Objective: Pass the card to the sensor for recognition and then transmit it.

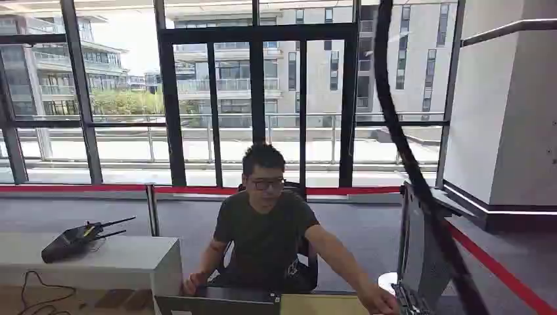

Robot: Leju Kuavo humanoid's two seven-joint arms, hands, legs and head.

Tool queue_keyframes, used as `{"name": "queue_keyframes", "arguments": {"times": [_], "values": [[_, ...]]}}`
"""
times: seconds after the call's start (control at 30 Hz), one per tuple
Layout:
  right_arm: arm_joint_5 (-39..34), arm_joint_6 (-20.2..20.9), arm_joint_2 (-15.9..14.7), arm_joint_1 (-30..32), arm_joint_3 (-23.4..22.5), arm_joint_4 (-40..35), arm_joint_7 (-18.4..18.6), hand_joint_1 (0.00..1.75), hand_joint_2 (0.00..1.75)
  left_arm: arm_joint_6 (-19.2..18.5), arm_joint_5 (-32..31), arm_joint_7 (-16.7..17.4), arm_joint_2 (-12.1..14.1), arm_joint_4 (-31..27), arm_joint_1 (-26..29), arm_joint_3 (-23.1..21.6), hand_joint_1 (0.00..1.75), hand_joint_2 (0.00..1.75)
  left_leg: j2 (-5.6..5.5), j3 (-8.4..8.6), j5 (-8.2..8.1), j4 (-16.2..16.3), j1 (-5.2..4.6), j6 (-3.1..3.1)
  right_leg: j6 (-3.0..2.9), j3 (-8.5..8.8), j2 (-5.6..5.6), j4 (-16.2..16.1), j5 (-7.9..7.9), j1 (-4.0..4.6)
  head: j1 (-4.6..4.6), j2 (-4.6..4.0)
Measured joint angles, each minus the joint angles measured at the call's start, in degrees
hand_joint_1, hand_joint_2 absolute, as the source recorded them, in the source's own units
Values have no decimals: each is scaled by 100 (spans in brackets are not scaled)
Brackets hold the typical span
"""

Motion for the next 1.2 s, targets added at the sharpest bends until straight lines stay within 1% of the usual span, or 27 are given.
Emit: {"name": "queue_keyframes", "arguments": {"times": [0.13,0.27,0.5,0.7,0.87,1.2], "values": [[-35,-120,81,-21,63,174,-4,175,175,26,17,9,-2,0,2,-37,0,0,0,-1,0,0,0,0,0,-1,0,0,0,0,0,0],[18,-232,153,-28,122,332,-92,175,175,103,74,2,-7,0,2,-37,0,0,1,-1,0,0,0,0,0,-1,0,0,0,0,0,0],[66,-262,225,-40,225,566,-103,175,175,109,96,-17,-9,0,4,-37,0,0,1,0,0,0,0,0,0,-2,0,0,0,0,2,0],[153,-249,197,-24,278,677,-92,175,175,101,92,-17,-9,0,9,-39,0,0,4,1,-1,1,0,0,0,-2,2,-2,0,0,2,0],[243,-175,164,8,291,706,20,175,175,76,90,-22,-9,0,15,-39,0,0,3,2,-1,2,0,0,0,-3,3,-2,0,0,2,0],[310,-65,-70,290,278,706,107,175,175,39,63,-46,-9,0,34,-41,0,0,4,3,-1,2,0,0,0,-3,3,-4,0,0,4,0]]}}
